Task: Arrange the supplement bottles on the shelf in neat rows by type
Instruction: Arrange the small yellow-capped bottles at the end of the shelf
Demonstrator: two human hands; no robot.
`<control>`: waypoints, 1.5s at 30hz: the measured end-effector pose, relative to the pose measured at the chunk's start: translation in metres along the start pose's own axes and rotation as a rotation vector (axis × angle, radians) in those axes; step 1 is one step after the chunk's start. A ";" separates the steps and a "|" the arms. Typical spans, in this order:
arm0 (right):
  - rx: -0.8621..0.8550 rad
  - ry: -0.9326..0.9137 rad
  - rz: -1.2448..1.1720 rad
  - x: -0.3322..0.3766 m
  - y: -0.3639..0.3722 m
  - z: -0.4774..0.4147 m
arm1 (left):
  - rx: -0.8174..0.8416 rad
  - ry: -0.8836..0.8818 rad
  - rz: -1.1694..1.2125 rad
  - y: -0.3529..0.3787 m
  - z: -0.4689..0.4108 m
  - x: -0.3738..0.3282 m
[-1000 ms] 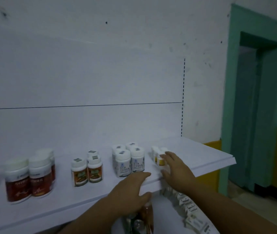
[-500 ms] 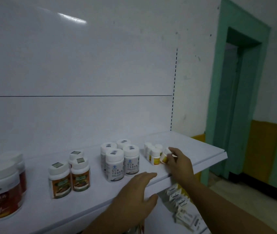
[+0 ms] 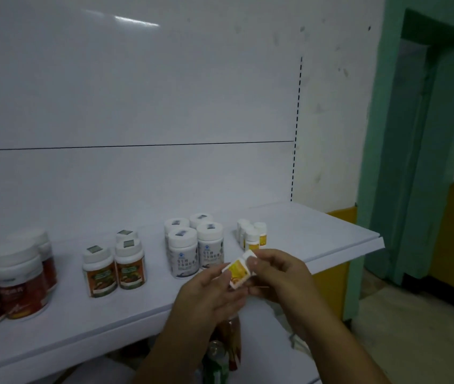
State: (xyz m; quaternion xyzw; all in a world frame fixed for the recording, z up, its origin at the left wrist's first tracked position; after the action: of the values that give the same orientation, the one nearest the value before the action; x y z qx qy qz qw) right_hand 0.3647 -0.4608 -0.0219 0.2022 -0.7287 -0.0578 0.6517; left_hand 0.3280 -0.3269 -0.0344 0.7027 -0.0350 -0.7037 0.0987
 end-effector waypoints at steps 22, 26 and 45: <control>0.259 0.029 0.261 0.035 0.012 -0.004 | 0.064 -0.155 0.180 0.005 0.015 0.002; 0.202 0.019 0.210 0.029 0.014 -0.006 | 0.004 -0.056 0.206 0.002 0.012 0.001; 0.138 -0.089 0.214 0.019 0.006 -0.015 | -0.145 0.154 0.128 0.005 0.002 0.011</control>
State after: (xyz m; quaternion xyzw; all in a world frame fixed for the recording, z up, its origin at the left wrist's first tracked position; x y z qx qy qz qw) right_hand 0.3767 -0.4597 0.0002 0.1648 -0.7767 0.0535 0.6056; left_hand 0.3262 -0.3341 -0.0444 0.7421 -0.0211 -0.6406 0.1962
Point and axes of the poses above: each hand's wrist, its own z-axis away from the middle knuckle, its own y-axis out of the palm, x = y × z, the point moved 4 cm from there along -z, towards the middle knuckle, and after that the axes turned 10 degrees about -z, right-handed, at the moved point
